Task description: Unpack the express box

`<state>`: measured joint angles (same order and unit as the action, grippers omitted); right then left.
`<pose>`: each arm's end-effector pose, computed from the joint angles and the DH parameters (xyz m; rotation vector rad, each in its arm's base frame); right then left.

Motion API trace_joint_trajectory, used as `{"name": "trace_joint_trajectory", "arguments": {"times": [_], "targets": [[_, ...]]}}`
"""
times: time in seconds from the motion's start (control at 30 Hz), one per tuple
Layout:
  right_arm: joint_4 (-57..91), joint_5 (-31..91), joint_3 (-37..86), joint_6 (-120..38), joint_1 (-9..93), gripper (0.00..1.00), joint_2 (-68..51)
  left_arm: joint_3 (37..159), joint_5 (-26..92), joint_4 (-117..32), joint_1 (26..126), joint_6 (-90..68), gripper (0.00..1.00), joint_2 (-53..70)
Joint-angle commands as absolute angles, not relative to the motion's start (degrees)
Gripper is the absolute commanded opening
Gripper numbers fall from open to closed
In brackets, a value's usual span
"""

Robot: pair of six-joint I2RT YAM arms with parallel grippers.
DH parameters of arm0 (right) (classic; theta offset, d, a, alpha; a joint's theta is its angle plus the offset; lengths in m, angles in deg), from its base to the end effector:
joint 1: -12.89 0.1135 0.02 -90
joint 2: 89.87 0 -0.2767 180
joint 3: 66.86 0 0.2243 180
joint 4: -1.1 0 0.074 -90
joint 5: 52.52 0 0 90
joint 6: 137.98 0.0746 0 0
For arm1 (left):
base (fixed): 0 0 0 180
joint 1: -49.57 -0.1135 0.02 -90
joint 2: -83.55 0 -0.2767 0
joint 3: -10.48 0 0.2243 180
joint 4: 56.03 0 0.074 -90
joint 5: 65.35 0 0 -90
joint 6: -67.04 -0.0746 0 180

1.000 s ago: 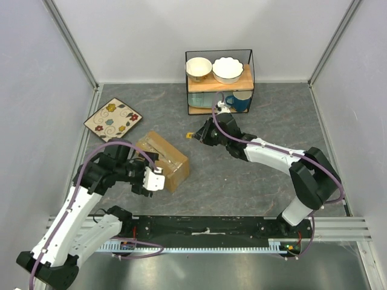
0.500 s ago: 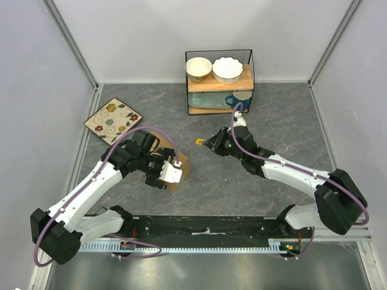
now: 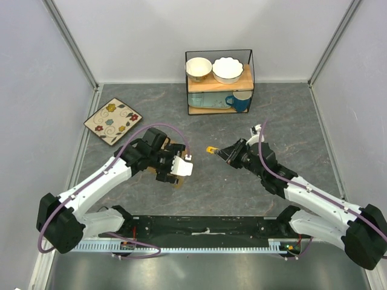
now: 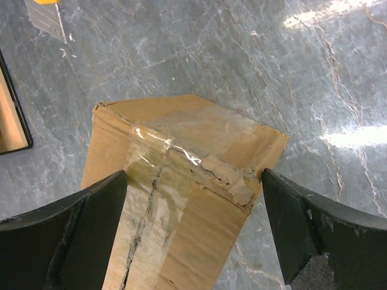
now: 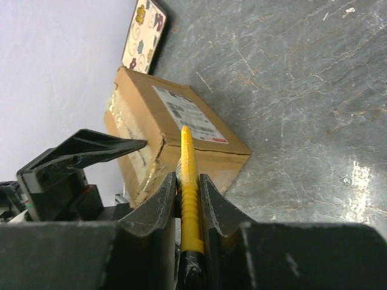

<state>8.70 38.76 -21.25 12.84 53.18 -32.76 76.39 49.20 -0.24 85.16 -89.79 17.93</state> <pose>0.1765 0.1474 0.2525 0.3878 2.0482 1.1313 0.1531 -0.1477 0.2498 2.0021 1.3980 -0.3068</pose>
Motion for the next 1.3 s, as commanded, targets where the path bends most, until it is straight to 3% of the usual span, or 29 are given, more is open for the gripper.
{"name": "trace_joint_trajectory", "arguments": {"times": [0.0,0.6,1.27], "targets": [[7.9,37.6,-22.2,15.8,53.2,0.00,-33.9,76.8,46.9,-5.3,85.8,-83.8,0.99,16.2],[-9.1,39.2,-24.7,24.0,57.9,0.00,-24.9,81.8,39.8,-2.7,87.6,-64.8,0.99,15.3],[-11.4,41.8,-21.8,25.1,61.2,0.00,-22.4,77.3,38.6,-4.2,88.4,-68.3,0.99,17.6]]}}
